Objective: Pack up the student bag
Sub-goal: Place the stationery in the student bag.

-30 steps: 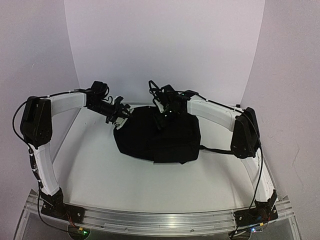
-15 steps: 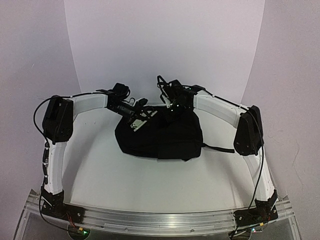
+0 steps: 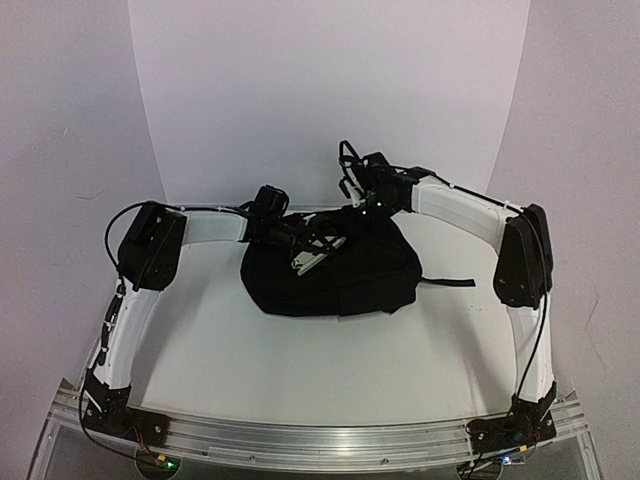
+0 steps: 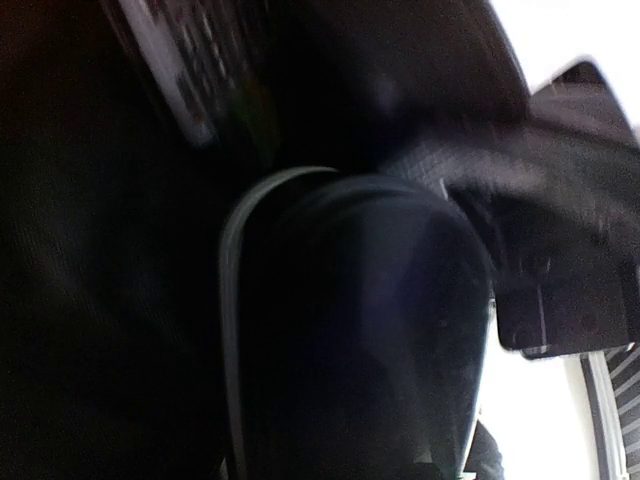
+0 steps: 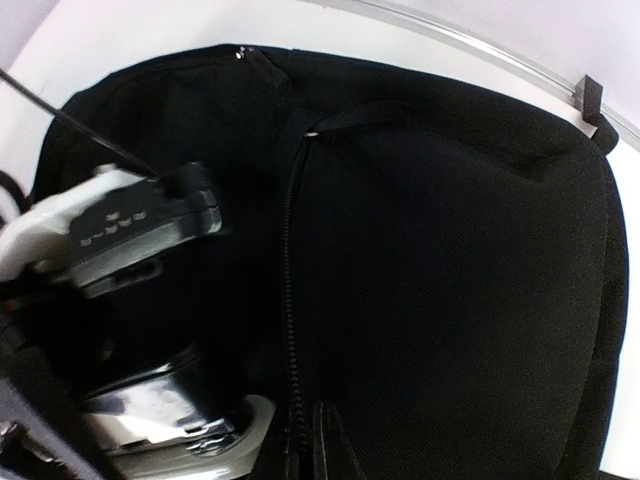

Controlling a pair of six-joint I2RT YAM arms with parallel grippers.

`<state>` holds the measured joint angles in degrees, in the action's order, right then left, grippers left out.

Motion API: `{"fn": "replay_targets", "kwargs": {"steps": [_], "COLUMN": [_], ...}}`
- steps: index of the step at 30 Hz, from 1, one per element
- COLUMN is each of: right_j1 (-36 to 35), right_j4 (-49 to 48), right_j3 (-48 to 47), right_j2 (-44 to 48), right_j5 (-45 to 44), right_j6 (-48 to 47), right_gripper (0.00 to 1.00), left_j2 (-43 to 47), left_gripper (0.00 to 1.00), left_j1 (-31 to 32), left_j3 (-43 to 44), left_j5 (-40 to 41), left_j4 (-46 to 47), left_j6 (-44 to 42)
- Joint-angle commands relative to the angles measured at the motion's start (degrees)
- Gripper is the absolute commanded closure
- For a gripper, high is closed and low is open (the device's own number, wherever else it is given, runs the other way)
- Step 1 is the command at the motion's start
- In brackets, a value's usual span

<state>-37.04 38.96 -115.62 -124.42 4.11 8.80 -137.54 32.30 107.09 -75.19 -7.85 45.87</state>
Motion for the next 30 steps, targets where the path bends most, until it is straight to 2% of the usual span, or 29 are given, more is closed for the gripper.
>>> {"fn": "replay_targets", "kwargs": {"steps": [1, 6, 9, 13, 17, 21, 25, 27, 30], "right_j1": [-0.05, -0.13, -0.44, -1.04, -1.85, -2.07, -1.26, -0.57, -0.04], "right_j4": [-7.60, -10.06, -10.30, -10.30, -10.30, -10.31, -10.08, -9.84, -9.78], "right_j3": [3.22, 5.95, 7.06, 11.36, 14.52, 13.68, 14.17, 15.12, 16.57], "right_j2": [7.56, 9.57, 10.39, 12.32, 14.05, 13.67, 13.56, 13.92, 14.64], "right_j5": [4.32, 6.92, 8.69, 9.54, 11.51, 11.28, 8.47, 8.37, 8.34], "right_j6": [-0.23, -0.12, -0.18, -0.12, 0.54, 1.10, 1.14, 1.28, 0.96], "right_gripper": [1.00, 1.00, 1.00, 1.00, 1.00, 1.00, 1.00, 1.00, 1.00], "left_j2": [-3.31, -7.67, -8.76, -10.17, -12.95, -14.93, -10.77, -8.46, -4.62], "left_gripper": [0.89, 0.88, 0.84, 0.82, 0.78, 0.61, 0.30, 0.25, 0.23], "left_j1": [0.41, 1.38, 1.68, 1.75, 2.35, 2.43, 2.12, 1.73, 0.83], "left_j3": [3.79, 6.35, 6.50, 10.77, 18.69, 20.12, 12.28, 9.95, 5.26], "left_j5": [-4.33, -3.89, -3.38, -1.82, 1.31, 9.24, 15.38, 15.58, 15.03], "left_j4": [22.94, 32.75, 35.73, 32.75, 25.32, 20.14, 17.99, 13.71, 10.74], "left_j6": [16.19, 25.66, 28.05, 25.75, 21.52, 20.03, 17.73, 14.67, 11.88]}}
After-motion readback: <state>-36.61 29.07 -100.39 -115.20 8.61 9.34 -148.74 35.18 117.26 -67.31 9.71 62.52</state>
